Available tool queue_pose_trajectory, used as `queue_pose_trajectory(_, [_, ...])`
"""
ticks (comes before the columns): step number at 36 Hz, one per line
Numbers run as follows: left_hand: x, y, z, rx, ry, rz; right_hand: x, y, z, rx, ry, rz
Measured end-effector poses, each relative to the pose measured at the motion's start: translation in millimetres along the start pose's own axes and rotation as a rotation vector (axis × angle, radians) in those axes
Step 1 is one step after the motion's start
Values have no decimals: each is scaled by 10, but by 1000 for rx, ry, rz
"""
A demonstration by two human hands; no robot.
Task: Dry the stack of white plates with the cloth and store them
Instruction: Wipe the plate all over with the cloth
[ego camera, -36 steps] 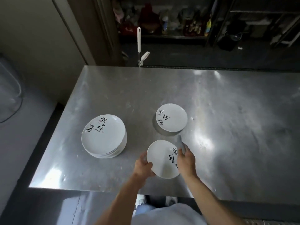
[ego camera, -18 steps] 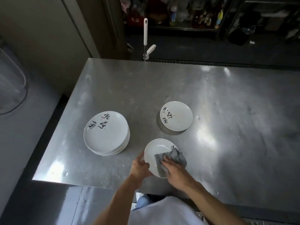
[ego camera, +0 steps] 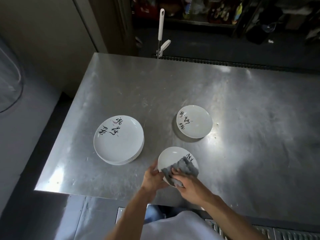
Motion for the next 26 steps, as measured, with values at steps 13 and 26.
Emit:
queue_pose_trajectory(13, [-20,-285,147,141,70,-91,-132,74,-506,116,-306,-268])
queue_pose_trajectory(26, [-14,-299,221,164,74,-82,32,109,-475,70,-85,1])
Point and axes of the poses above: each hand's wrist, its own z-axis away from the middle knuckle, its own y-axis out of the back of the hand, x = y × z, the point moved 2 cm from there along -z, towards the middle knuckle, and after that the axes turned 14 degrees about x, right-handed, at the moved point
